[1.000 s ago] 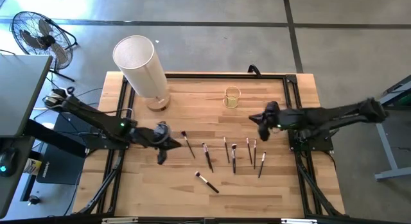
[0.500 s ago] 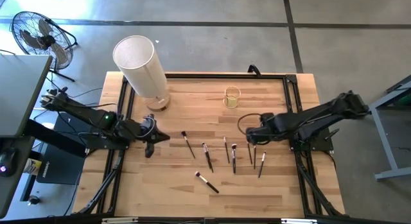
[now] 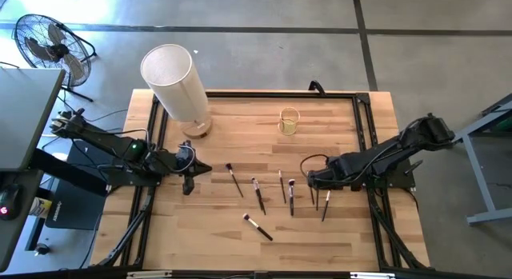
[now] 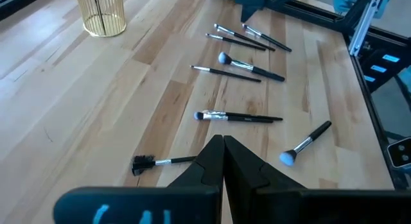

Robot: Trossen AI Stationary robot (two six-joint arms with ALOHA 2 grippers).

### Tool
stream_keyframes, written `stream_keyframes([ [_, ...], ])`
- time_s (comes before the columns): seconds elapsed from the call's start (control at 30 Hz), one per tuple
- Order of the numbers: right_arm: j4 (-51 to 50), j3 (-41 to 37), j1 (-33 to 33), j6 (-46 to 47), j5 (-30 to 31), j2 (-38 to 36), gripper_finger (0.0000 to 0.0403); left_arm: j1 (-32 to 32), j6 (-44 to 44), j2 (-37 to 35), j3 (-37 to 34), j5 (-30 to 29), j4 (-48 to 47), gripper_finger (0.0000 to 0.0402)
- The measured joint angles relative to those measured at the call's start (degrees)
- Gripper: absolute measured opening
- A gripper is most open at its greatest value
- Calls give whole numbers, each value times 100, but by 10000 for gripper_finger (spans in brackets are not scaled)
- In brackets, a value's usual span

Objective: Put items in baskets/containers
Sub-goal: Put the silver eyeshadow brush into the yellow container

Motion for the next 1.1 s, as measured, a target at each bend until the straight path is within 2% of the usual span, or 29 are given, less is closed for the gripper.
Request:
stream_keyframes([
  [0.8, 14, -62, 102, 210, -263, 2, 1, 0, -5, 33, 0, 7, -17, 0],
  [1.1, -23, -62, 103, 210, -163, 4, 1, 0, -8, 33, 0, 9, -15, 0],
])
